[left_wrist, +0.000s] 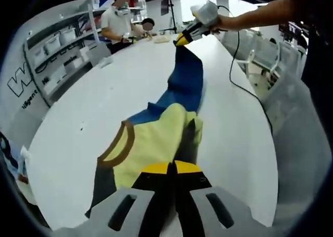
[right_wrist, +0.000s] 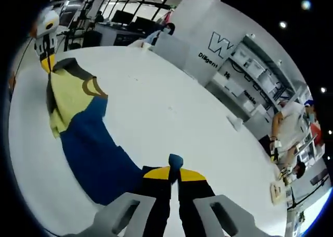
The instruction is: Fold the garment on the visible template until the final outline fits inside the template.
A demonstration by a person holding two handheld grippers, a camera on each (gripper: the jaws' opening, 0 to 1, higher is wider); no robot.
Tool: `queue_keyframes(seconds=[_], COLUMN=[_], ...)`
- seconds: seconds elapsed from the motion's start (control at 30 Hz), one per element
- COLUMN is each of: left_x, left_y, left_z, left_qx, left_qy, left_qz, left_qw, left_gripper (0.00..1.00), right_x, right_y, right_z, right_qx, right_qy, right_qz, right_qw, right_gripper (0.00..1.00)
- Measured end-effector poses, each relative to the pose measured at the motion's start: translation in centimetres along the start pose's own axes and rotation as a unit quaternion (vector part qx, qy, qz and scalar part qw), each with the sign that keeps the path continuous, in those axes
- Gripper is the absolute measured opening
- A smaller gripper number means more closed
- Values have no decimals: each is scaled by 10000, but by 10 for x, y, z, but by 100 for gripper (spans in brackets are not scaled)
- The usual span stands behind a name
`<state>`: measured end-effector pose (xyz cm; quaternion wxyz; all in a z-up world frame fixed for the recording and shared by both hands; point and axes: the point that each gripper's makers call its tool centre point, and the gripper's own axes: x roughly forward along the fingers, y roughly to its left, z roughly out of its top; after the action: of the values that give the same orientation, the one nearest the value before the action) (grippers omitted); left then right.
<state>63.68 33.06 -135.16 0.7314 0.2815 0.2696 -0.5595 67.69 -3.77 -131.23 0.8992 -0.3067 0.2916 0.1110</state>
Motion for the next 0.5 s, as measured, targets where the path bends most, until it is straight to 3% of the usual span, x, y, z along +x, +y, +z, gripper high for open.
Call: queue_keyframes(seconds=[0.17,0.43,0.5], left_x=[6,14,16], left_y=[5,10,12], left_z=[4,11,13], left_qx=[47,472,480], left_qy=[-17,-7,-7], left_qz=[91,143,148], left_qw=[9999,9988,9987], left_gripper=[9,9,9], right_x=[-4,-6,-6], right_y=[-7,-20,-24], right_z=[-14,-45,-61], right_qx=[-28,124,213], right_qy=[140,455,627], right_qz=[-75,-179,-227], right_qw=[9999,9987,9975], right_gripper=[0,0,0])
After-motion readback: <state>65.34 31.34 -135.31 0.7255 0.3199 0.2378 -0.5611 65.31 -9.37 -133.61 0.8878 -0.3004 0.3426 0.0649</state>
